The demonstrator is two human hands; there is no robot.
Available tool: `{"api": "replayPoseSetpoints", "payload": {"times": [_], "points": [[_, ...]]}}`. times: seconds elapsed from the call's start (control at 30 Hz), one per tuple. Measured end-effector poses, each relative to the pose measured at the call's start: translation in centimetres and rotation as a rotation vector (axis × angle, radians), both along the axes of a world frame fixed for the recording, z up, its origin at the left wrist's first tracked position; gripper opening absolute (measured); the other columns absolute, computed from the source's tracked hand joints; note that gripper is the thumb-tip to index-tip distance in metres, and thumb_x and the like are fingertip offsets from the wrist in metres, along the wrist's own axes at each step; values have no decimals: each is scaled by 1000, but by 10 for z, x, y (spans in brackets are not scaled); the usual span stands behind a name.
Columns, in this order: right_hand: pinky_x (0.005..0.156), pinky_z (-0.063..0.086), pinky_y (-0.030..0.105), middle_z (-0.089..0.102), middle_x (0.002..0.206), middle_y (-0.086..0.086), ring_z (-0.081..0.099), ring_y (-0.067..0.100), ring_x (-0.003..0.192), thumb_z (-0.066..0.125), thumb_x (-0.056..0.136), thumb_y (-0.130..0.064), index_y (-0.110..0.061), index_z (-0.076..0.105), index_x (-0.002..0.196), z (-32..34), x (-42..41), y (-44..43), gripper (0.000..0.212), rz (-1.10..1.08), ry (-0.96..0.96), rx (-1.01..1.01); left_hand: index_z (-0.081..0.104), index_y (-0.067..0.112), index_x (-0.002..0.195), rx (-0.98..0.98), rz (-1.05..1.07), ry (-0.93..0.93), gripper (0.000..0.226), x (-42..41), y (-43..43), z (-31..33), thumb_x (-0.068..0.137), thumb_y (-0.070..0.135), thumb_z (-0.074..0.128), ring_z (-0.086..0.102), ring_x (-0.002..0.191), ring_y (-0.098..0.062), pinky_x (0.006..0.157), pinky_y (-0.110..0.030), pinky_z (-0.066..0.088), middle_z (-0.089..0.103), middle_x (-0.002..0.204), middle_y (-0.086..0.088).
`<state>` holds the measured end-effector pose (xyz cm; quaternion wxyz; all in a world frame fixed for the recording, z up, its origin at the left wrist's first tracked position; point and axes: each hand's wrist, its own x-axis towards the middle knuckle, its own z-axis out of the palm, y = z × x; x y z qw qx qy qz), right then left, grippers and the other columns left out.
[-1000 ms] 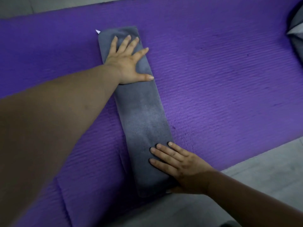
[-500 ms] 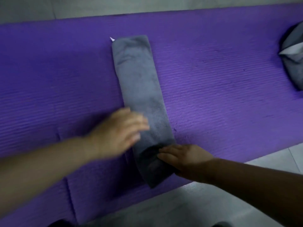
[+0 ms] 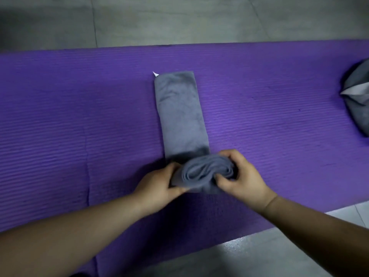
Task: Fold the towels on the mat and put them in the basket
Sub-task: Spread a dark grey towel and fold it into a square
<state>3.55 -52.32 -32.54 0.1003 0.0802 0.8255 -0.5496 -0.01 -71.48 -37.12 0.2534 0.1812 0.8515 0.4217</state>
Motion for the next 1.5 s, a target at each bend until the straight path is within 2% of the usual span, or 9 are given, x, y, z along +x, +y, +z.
{"api": "replayPoseSetpoints", "payload": {"times": [0.13,0.27,0.43,0.53,0.7,0.83,1.03,1.2,1.5], "points": [[70,43,3,56,86,-5,55,-18,66,63,75,16,-15,43,97,-2,-36,-5,42,-85,-43,-140,51,18,117,211,249,-232,72,-15,7,0,58,58,59,57,110,-13,95,-29,44,61,115,4],[80,43,15,61,102,16,59,3,78,59,82,6,-12,50,98,-19,-72,-11,26,-114,-81,7,48,9,121,215,498,-282,45,-26,20,9,85,34,61,56,103,-15,81,-21,38,56,104,4],[89,39,24,63,114,16,58,26,110,56,89,-13,-1,51,118,-30,-92,-16,31,-136,-139,238,32,15,137,193,598,-250,59,-34,24,10,86,26,59,55,97,-18,75,-19,40,60,109,-4],[85,37,24,62,116,16,56,28,111,55,90,-21,-3,51,117,-30,-98,-14,33,-139,-185,336,27,13,140,96,439,125,74,-32,14,15,79,31,65,53,94,-18,82,-24,40,54,113,-6],[85,41,30,61,117,18,55,31,112,56,88,-32,-4,47,116,-31,-104,-16,40,-128,-229,431,38,19,129,-338,-357,916,98,-46,-6,2,50,67,66,34,123,-23,109,-37,9,50,135,-9],[91,39,33,56,121,15,53,30,114,61,84,-35,-8,38,126,-33,-99,-11,55,-179,-174,496,36,13,131,-460,-512,864,119,-59,-11,-2,31,62,80,32,125,-24,109,-40,4,56,130,-13],[94,30,34,61,116,24,51,35,109,42,71,-14,-6,51,113,-43,-81,27,44,287,572,902,37,16,130,-472,-470,781,112,-70,-14,-5,36,61,79,31,125,-25,109,-41,2,53,131,-18],[110,10,31,55,131,14,33,25,125,41,66,-36,-13,39,125,-46,-70,36,63,593,482,1027,38,21,128,-420,-430,714,88,-76,-16,-5,56,69,50,43,124,-27,108,-37,3,57,127,-16],[103,20,34,64,120,9,51,28,121,42,61,-58,-17,43,113,-35,-64,20,66,679,382,917,43,29,117,-163,-280,504,69,-66,-32,10,54,58,49,55,110,-7,104,-20,10,68,112,-4]]}}
